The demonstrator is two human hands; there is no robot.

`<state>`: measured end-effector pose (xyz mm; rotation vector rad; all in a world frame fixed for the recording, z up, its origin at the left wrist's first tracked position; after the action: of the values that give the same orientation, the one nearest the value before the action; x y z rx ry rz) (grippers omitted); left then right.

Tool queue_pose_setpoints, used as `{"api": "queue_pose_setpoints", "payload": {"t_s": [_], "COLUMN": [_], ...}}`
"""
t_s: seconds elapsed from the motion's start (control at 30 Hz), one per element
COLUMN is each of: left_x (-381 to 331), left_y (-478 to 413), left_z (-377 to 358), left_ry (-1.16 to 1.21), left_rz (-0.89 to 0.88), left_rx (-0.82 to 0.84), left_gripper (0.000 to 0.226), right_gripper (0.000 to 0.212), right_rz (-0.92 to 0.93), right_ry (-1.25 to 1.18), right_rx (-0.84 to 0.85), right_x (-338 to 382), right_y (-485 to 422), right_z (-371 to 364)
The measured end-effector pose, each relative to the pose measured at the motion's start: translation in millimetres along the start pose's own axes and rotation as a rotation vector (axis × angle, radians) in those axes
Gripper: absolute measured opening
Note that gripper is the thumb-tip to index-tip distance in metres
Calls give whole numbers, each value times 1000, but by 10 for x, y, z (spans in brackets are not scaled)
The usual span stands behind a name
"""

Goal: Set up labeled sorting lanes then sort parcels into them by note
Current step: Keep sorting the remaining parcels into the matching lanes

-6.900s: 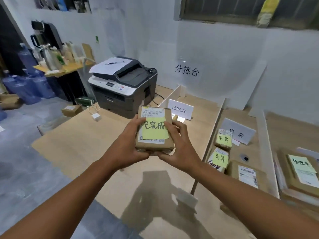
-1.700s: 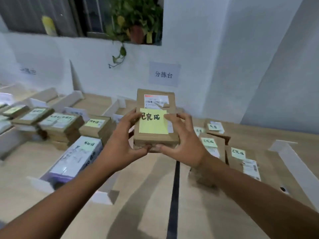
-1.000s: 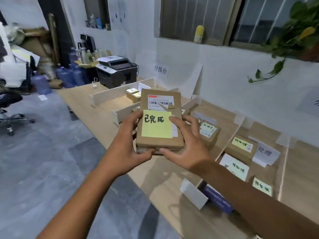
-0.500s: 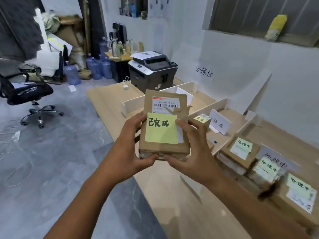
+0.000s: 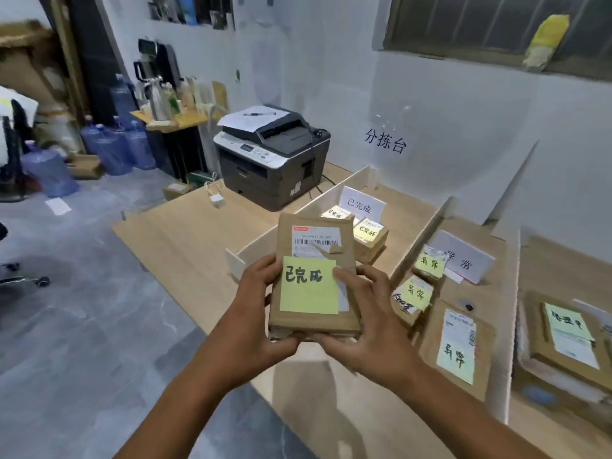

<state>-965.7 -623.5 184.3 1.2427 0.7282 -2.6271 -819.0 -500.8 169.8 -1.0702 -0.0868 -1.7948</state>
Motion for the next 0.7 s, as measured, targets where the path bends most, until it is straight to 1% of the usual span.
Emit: {"api": "queue_pose_setpoints", "payload": {"t_s": [0.07, 0.17, 0.27, 0.43, 0.53, 0.6, 0.7], "left_x": [406, 807, 1392, 2433, 3011, 3341, 3759], "left_y": [-338, -729, -1238, -2056, -2491, -2722, -2967], "left_z": [117, 105, -20, -456, -704, -834, -1041], "left_ry": [20, -4, -17, -128, -187, -215, -185], "left_rz": [11, 14, -2, -17, 18, 72, 135], "left_rx": [95, 185, 289, 458, 537, 572, 645], "left_gripper": [108, 108, 110, 115, 113, 117, 123], "right_gripper": [87, 86, 89, 88, 89, 87, 86], "right_rz": [-101, -213, -322, -450, -560, -617, -693], "right_ry": [-20, -15, 6, 2, -16, -41, -57], "right_rx": [-32, -53, -84, -100, -106, -117, -134], "right_x": [-179, -452, -920, -1970, -2541, -2861, -3252], "right_y": [-302, -541, -887, -1453, -1749, -1903, -2106], "right_z": [-219, -415, -662, -1118, -1424, -1641, -1904]}}
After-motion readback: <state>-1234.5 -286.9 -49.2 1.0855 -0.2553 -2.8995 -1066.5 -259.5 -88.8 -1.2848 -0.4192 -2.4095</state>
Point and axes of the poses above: each hand's wrist, its own y-axis away from the middle knuckle, its own z-axis out of the back of the hand, x = y × z, the point moved 7 cm from there along -y, towards the middle knuckle, and after that the axes turned 1 degree about x, right-handed, at the moved point
